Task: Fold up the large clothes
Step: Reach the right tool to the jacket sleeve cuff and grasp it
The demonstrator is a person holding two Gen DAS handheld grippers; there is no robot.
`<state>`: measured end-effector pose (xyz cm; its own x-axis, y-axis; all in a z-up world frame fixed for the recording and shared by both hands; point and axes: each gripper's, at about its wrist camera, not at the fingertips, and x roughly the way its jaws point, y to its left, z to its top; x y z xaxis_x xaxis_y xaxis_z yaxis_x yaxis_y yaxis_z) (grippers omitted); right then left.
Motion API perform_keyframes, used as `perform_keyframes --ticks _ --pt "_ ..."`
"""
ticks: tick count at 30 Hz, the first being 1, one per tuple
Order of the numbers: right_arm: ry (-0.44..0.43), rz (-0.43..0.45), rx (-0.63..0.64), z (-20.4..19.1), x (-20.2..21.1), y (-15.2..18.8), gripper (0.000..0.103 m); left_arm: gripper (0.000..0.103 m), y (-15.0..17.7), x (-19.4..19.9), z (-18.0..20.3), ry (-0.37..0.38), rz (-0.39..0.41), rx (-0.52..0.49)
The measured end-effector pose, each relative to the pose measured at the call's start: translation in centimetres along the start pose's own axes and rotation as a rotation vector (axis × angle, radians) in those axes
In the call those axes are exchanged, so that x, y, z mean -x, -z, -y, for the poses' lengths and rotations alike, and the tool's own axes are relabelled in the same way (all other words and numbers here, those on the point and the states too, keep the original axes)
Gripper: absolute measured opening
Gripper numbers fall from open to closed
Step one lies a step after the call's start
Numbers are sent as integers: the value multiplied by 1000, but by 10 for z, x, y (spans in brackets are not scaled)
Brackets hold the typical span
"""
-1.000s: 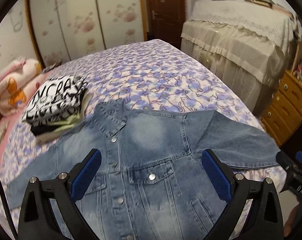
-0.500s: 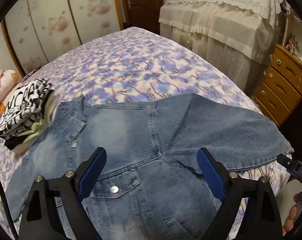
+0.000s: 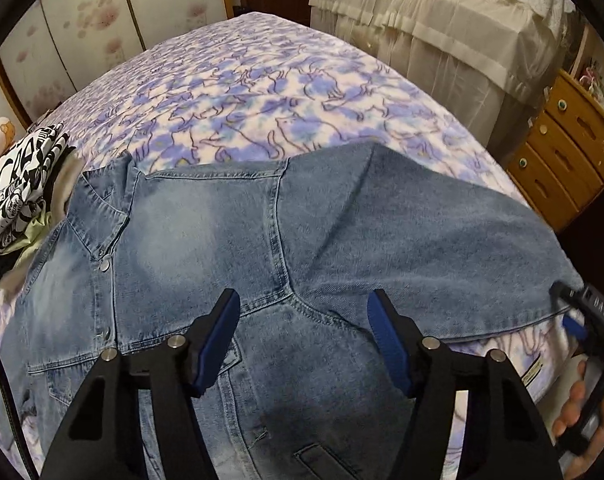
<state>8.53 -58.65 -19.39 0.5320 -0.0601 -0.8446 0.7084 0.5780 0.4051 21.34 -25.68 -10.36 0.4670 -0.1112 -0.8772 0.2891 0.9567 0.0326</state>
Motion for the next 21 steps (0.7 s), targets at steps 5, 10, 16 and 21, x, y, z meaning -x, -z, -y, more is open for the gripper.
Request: perform_keyframes --ticks 5,10,16,21 --pt "98 51 -10 -4 1 -18 17 64 3 4 -5 24 -21 -1" --pt "-8 275 161 -62 58 -13 4 63 7 16 -24 24 -2 47" --pt "-325 306 543 -181 103 45 4 63 20 36 -71 14 55 143" --pt "-455 112 808 -247 75 118 5 63 39 31 -121 12 43 234"
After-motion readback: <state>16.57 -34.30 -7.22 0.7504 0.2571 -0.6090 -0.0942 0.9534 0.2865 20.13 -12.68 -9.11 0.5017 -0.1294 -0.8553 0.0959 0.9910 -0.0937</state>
